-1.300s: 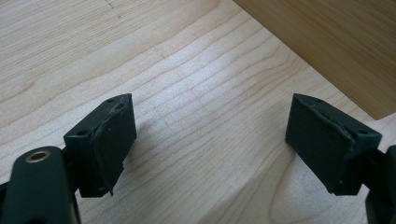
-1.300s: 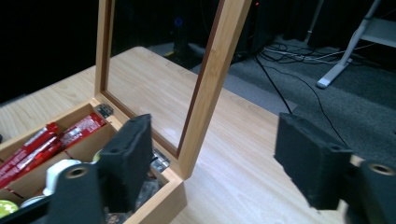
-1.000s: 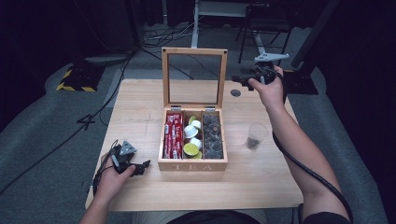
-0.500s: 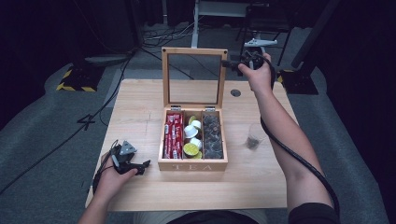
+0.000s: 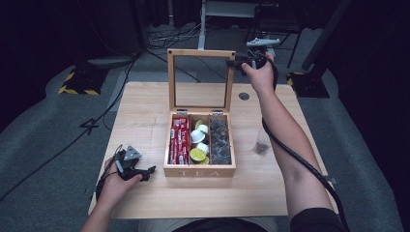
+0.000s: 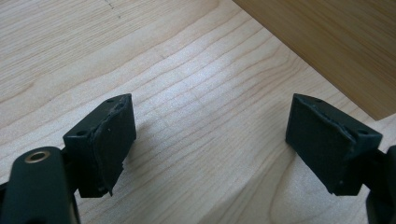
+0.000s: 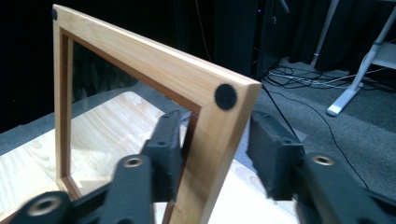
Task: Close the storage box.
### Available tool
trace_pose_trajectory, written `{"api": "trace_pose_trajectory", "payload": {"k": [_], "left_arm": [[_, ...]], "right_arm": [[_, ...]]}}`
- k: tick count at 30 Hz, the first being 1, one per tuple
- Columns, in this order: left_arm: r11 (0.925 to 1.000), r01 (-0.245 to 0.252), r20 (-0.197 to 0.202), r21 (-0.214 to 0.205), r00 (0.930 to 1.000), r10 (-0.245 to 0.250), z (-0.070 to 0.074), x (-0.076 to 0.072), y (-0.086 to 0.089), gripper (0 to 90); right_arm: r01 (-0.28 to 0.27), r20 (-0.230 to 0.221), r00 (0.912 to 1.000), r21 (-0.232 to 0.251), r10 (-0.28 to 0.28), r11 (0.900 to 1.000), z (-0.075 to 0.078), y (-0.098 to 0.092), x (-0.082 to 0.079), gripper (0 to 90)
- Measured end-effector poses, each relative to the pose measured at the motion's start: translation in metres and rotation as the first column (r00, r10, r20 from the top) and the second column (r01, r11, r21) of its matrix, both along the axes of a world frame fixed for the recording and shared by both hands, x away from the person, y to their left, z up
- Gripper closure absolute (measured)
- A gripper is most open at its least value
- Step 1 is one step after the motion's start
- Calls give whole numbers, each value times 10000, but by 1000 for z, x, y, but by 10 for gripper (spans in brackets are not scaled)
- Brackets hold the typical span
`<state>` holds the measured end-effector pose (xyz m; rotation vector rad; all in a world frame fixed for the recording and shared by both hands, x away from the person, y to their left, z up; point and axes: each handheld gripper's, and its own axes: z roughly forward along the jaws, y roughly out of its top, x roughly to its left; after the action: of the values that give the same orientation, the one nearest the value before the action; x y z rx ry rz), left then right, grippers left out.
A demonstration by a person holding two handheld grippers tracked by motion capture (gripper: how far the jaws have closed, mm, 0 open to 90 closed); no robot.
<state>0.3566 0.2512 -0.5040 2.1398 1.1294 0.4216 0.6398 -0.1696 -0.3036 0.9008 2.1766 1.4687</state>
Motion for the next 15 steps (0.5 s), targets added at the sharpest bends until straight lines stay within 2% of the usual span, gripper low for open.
{"api": "trace_pose_trajectory", "payload": {"k": [2, 6, 15], "left_arm": [[10000, 19, -25, 8, 10000, -19, 0, 0, 0, 165], [10000, 12, -8, 4, 10000, -12, 0, 0, 0, 165], [10000, -11, 13, -1, 10000, 11, 0, 1, 0, 165]], "right_arm": [[-23, 0, 10000, -53, 23, 10000, 1, 1, -1, 605], [226, -291, 9993, 132, -222, 9997, 3, 2, -4, 623], [137, -181, 9997, -32, -137, 9999, 9, 2, -12, 627]]}}
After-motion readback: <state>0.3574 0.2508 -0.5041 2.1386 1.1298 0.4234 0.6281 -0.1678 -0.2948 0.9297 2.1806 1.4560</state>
